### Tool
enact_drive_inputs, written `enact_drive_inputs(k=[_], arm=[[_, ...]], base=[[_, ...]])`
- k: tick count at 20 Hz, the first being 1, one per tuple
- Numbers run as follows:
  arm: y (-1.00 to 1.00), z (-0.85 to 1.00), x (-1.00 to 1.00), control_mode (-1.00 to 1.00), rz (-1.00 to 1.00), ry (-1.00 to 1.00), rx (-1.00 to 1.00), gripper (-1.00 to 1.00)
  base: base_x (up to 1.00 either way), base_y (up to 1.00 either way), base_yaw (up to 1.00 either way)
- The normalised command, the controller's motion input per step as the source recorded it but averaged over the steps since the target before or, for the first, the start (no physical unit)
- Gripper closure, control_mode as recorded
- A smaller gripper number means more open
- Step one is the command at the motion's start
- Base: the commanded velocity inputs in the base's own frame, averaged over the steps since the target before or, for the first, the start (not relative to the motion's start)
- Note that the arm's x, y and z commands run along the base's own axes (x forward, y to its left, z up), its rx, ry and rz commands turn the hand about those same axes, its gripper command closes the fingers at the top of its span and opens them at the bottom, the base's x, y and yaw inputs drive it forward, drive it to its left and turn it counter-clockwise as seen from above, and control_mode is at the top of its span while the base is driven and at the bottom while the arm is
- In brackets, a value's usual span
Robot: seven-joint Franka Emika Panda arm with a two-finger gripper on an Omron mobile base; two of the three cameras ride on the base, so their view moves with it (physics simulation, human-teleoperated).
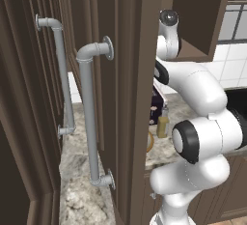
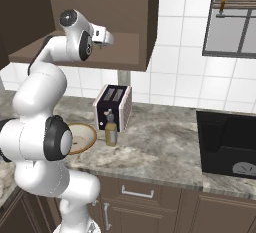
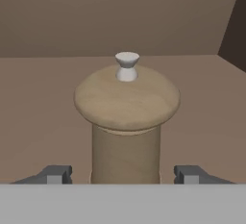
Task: Retrieve the bottle and the shaker from the cabinet and place them next to the mixing bowl on the counter. Then add garlic from the fridge to the mixing bowl.
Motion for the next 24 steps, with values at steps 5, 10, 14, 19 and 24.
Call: enact_drive_inputs(k=[5, 10, 14, 19, 24], arm=[[0.0, 0.0, 0.0, -1.0, 0.0, 0.0, 0.0, 1.0], [0.0, 0.0, 0.0, -1.0, 0.0, -0.01, 0.0, 1.0], [-0.01, 0.01, -0.43, -1.0, 0.0, -0.16, 0.0, 1.0], [-0.26, 0.18, -0.92, -1.0, 0.0, -0.09, 0.0, 1.0], [-0.43, 0.4, -1.0, -1.0, 0.0, -0.03, 0.01, 1.0]], base=[[0.0, 0.0, 0.0], [0.0, 0.0, 0.0], [0.0, 0.0, 0.0], [0.0, 0.0, 0.0], [0.0, 0.0, 0.0]])
